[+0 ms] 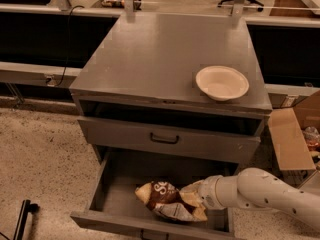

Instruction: Place brown chip bag into middle drawer

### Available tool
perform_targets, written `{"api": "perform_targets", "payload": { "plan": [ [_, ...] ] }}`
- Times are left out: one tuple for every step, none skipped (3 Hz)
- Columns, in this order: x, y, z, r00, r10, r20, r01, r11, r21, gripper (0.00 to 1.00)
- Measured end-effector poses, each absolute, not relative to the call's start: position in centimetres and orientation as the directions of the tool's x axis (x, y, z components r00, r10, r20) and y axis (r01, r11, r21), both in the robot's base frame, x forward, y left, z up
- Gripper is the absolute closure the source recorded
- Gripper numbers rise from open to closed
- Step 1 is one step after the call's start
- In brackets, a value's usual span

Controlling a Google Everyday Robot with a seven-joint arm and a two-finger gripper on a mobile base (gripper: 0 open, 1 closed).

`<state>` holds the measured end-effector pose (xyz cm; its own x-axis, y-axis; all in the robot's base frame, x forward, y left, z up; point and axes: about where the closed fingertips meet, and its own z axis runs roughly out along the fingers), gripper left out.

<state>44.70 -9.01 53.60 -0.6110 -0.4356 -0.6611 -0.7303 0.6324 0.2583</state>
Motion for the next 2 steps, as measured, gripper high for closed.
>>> {"api": "perform_targets", "payload": {
  "plan": [
    [45.29,-10.05,52.34,-0.577,-0.331,-0.746,-0.723,0.632,0.279,0.11],
    [44.79,-10.65,51.76,-0.578,-0.317,-0.752,-0.718,0.637,0.283,0.0]
  ]
}}
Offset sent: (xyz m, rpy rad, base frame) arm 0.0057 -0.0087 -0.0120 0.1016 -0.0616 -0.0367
